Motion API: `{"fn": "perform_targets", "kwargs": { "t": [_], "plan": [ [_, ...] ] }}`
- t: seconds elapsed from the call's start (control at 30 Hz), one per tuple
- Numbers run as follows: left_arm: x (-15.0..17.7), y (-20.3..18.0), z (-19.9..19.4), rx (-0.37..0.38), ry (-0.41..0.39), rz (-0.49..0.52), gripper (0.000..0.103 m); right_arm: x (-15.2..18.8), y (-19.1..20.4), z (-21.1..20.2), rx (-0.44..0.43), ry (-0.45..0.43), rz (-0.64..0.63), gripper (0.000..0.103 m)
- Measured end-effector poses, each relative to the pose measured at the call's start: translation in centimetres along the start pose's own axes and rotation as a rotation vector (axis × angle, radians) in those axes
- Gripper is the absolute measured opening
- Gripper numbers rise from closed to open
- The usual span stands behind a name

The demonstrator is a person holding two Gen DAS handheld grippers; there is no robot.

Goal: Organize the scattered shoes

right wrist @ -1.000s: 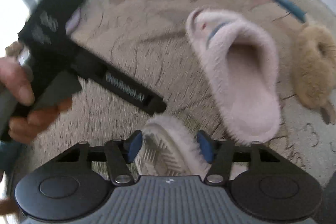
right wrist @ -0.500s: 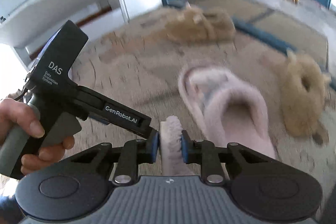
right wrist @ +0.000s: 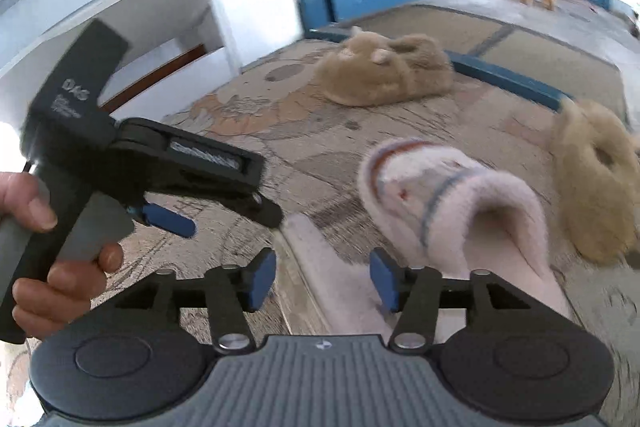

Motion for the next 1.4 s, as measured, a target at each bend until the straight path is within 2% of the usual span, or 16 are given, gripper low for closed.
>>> {"fn": "perform_targets", "kwargs": {
  "t": [0.07,0.13,0.27,0.37,0.43,0.57,0.63,0.8,1.0,1.03,1.2,1.3,1.37,1.4],
  "plan": [
    [-0.1,-0.3,-0.2,-0.034,0.002,0.021,0.103,1.1,-1.2,-1.4,0.020,0.007,0.045,0.063],
    [0.2,-0.3,-0.3,-0.054,-0.003,0.035,0.103,2.0,-2.2,-2.7,0.035,0.008,0.082,0.075],
    [1.0,-0.7,0.0,-0.095,-0.002,0.066,0.103,4.1,-4.7,-3.6,0.048,0.067,0.126,0.083],
    [1.7,-0.9,0.3,-0.109,0.009,0.064,0.103,4.3,-5.0,-3.4,0.031,0.066,0.165,0.083],
    [1.8,-0.9,0.5,-0.133,0.010,0.074,0.103,3.9,-3.8,-3.2,0.034,0.064,0.107,0.078],
    [1.4,-0.1,0.6,-0.132,0.031,0.045,0.103,3.5,-2.2,-3.2,0.004,0.060,0.069,0.073],
    [1.3,0.7,0.5,-0.132,0.052,0.018,0.103,3.4,-1.7,-3.5,-0.005,0.063,0.046,0.073],
    [1.5,1.5,0.0,-0.174,0.042,0.019,0.103,3.1,1.5,-4.3,-0.057,0.062,-0.058,0.073],
    [1.8,3.2,-0.2,-0.195,0.042,-0.030,0.103,2.7,3.6,-4.7,-0.130,0.051,-0.070,0.074],
    [1.9,3.4,-0.2,-0.204,0.041,-0.036,0.103,2.5,4.2,-4.7,-0.166,0.047,-0.069,0.074],
    [2.1,3.7,0.1,-0.249,0.008,-0.020,0.103,2.0,5.6,-4.5,-0.228,0.042,-0.085,0.078],
    [2.0,3.9,0.2,-0.240,0.017,-0.028,0.103,1.9,5.9,-4.4,-0.241,0.038,-0.083,0.079],
    [1.9,4.2,0.1,-0.204,0.029,-0.062,0.103,1.8,5.4,-4.7,-0.234,0.027,-0.064,0.078],
    [1.7,4.6,-0.3,-0.157,0.029,-0.110,0.103,1.7,5.1,-4.8,-0.230,0.022,-0.054,0.078]
  ]
}}
Point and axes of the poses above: each gripper's, at about its wrist camera, not at the fingertips, and z roughly the way its jaws point, y to its left, x to its underside, the point moved 5 cm from there along z, roughly the way its jaws point, and after that the axes turned 12 degrees about -z, right-handed, at the moved point
